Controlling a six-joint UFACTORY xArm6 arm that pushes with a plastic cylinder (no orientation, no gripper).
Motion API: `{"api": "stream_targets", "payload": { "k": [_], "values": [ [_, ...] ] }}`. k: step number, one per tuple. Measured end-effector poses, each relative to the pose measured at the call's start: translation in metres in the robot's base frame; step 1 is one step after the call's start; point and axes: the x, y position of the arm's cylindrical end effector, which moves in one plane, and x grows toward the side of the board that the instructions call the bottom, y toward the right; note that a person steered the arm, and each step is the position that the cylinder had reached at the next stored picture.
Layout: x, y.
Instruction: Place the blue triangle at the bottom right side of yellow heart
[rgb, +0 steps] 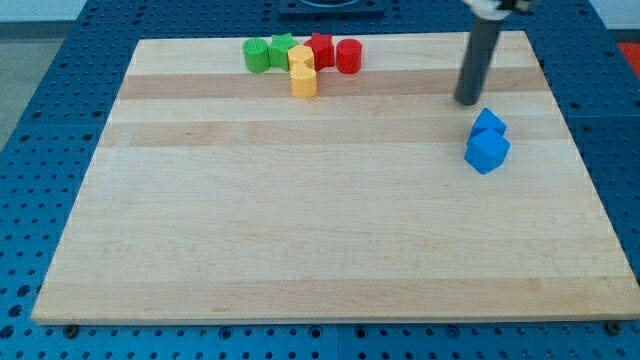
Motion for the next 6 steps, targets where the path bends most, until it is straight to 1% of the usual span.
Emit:
{"api": "stream_targets", "payload": {
  "k": [1,2,3,4,6],
  "values": [
    [0.007,0.086],
    [0.039,0.114],
    [0.08,0.088],
    [0.094,0.053],
    [0.083,0.024]
  ]
}}
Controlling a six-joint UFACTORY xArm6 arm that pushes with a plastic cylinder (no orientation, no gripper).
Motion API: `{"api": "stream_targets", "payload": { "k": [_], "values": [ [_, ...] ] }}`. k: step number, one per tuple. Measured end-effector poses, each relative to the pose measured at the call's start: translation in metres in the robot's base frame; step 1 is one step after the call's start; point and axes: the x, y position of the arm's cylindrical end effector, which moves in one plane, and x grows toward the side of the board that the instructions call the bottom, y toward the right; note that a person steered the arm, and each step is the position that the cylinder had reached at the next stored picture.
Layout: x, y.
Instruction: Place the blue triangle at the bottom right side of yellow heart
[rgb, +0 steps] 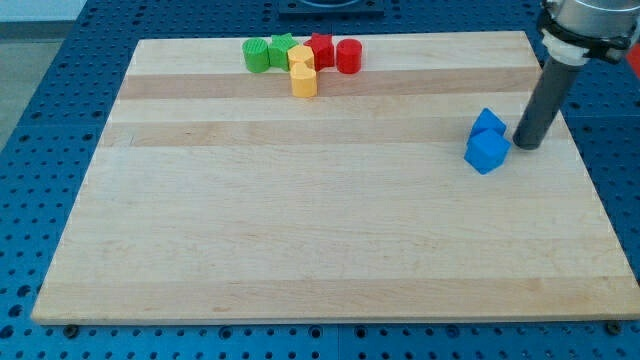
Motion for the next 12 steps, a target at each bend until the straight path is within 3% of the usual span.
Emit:
{"api": "stream_targets", "payload": {
  "k": [2,5,12],
  "values": [
    [-0.003,-0.055],
    [-0.034,-0.055],
    [-0.029,-0.184]
  ]
}}
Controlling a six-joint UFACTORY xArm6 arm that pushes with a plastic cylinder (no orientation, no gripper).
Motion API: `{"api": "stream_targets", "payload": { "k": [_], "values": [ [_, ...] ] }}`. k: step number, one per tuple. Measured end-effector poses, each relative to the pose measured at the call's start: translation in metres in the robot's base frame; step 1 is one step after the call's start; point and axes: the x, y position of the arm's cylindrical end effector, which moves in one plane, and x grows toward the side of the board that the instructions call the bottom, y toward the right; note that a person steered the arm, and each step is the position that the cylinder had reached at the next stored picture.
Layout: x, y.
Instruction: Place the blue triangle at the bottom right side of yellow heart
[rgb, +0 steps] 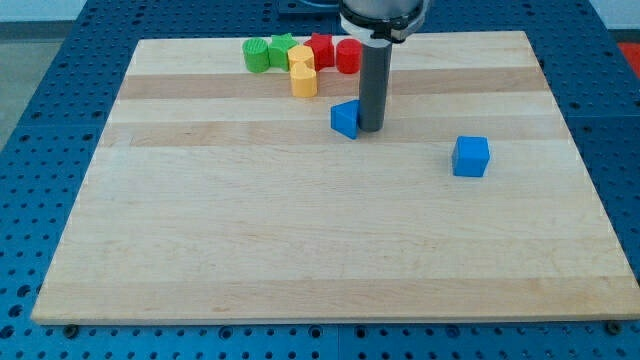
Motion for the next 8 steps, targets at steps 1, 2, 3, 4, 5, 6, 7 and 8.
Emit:
{"api": "stream_targets", "payload": {
  "k": [1,2,3,4,5,6,7,8],
  "values": [
    [0.019,-0.003],
    [0.02,-0.01],
    [0.017,-0.029],
    [0.005,-0.033],
    [-0.014,-0.031],
    [-0.033,-0.031],
    [-0.037,-0.008],
    [-0.038,-0.004]
  ]
}}
